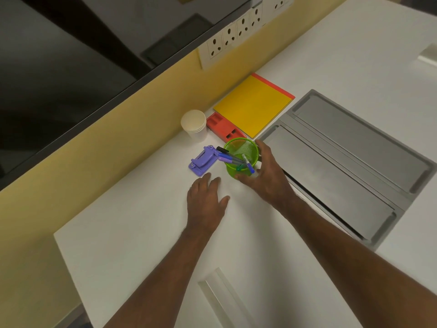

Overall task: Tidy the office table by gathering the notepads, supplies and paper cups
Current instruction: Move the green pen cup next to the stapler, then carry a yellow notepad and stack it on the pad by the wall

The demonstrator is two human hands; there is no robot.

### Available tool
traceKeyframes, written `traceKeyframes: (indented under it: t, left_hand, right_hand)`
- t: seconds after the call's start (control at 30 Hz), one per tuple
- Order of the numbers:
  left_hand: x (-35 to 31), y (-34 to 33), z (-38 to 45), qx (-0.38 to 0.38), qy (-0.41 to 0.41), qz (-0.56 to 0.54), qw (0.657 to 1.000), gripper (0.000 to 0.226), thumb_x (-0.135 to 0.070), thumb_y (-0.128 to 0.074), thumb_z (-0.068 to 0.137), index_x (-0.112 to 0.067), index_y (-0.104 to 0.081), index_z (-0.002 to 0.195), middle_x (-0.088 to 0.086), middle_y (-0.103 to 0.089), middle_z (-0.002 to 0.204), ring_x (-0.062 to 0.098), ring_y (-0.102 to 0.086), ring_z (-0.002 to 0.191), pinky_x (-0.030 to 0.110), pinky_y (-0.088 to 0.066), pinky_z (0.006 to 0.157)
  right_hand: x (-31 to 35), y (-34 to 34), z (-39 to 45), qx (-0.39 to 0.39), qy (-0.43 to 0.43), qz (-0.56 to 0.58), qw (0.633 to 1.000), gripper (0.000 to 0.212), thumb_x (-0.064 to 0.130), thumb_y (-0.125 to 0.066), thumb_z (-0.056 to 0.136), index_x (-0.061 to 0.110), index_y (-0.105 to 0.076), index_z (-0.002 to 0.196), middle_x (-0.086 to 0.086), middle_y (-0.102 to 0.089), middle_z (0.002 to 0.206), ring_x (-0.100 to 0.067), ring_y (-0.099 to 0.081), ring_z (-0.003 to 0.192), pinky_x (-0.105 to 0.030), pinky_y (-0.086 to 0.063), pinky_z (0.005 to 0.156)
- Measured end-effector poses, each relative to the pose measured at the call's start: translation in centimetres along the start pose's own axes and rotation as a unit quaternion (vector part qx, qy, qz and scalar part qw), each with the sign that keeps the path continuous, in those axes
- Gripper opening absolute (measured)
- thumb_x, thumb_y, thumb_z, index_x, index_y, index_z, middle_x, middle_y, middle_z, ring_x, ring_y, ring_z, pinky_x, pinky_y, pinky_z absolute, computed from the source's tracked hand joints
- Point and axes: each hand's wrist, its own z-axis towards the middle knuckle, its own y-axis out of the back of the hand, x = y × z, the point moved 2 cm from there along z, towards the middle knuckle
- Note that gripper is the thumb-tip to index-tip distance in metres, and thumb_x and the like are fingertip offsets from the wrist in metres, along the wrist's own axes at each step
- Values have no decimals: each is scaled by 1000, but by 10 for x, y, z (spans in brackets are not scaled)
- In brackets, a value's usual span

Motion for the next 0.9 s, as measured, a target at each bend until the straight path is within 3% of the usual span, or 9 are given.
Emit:
traceKeyframes:
  t: [0.1, 0.2, 0.4, 0.67, 0.9]
  left_hand:
    - [-4, 2, -3, 14, 2, -1, 1000, 62, -51, -50, 99, -25, -35, 154, 3, -24, 165, 25, -24, 150, 39, -23, 122]
    - [-14, 9, -18, 9, 15, -21, 1000, 59, -45, -48, 101, -22, -35, 154, 3, -27, 164, 23, -26, 150, 39, -23, 122]
    - [-66, 20, -82, -30, -20, -82, 996, 50, -37, -55, 98, -13, -54, 142, 6, -52, 149, 24, -49, 136, 38, -37, 114]
    - [-147, 20, -173, 20, -133, -61, 989, 48, -37, -57, 96, -13, -59, 137, 6, -55, 145, 25, -52, 133, 40, -38, 112]
    - [-221, 20, -277, 39, -214, -40, 975, 46, -34, -60, 95, -11, -61, 134, 9, -56, 144, 28, -54, 131, 41, -39, 109]
  right_hand:
    - [-1, 10, -23, -6, -15, -57, 998, 107, 39, -90, 72, 27, -24, 155, 5, -41, 155, -12, -48, 133, -31, -54, 98]
    - [-6, 29, -60, -18, -35, -72, 997, 105, 43, -87, 75, 29, -23, 156, 5, -40, 156, -16, -49, 135, -41, -53, 103]
    - [-28, 71, -162, -61, -86, -83, 991, 87, 43, -82, 81, 33, -32, 152, 15, -42, 150, -5, -50, 130, -40, -51, 103]
    - [-47, 130, -326, -133, -145, -140, 970, 77, 36, -78, 86, 20, -41, 151, 4, -46, 150, -17, -49, 134, -44, -47, 108]
    - [-56, 182, -478, -201, -192, -149, 949, 69, 37, -75, 89, 20, -45, 148, 6, -46, 150, -15, -46, 138, -35, -42, 112]
